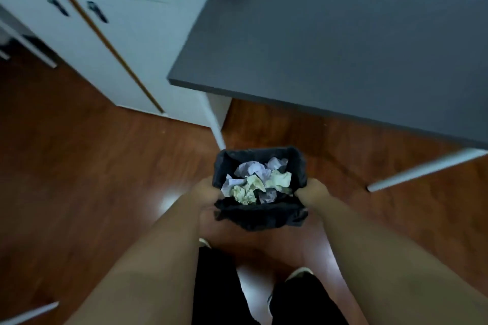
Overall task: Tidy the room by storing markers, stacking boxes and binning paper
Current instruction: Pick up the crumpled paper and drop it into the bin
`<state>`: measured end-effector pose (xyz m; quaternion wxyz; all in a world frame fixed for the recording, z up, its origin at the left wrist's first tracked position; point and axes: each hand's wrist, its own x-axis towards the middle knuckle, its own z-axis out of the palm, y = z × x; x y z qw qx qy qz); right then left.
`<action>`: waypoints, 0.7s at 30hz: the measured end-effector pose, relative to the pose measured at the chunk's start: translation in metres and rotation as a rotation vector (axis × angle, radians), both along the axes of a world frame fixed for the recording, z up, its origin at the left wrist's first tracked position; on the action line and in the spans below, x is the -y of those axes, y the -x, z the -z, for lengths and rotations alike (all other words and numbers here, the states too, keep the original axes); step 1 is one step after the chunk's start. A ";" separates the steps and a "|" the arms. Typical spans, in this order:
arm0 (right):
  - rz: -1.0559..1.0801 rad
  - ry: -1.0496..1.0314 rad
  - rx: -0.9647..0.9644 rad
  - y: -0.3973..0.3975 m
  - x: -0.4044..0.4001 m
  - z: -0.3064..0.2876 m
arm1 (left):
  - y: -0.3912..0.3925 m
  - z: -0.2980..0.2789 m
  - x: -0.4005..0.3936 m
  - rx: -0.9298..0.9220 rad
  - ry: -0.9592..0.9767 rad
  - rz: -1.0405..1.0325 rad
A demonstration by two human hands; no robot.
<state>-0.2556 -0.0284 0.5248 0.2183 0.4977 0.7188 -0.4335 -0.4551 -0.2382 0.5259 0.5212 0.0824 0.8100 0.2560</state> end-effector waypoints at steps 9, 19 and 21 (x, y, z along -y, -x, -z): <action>-0.025 0.010 0.004 0.209 0.114 0.003 | 0.195 -0.038 0.136 -0.256 0.008 0.002; 0.341 0.347 0.023 0.371 0.136 0.071 | 0.323 0.042 0.156 -0.478 0.139 0.040; 0.365 0.412 0.048 0.412 0.122 0.088 | 0.352 0.059 0.148 -0.488 0.149 -0.021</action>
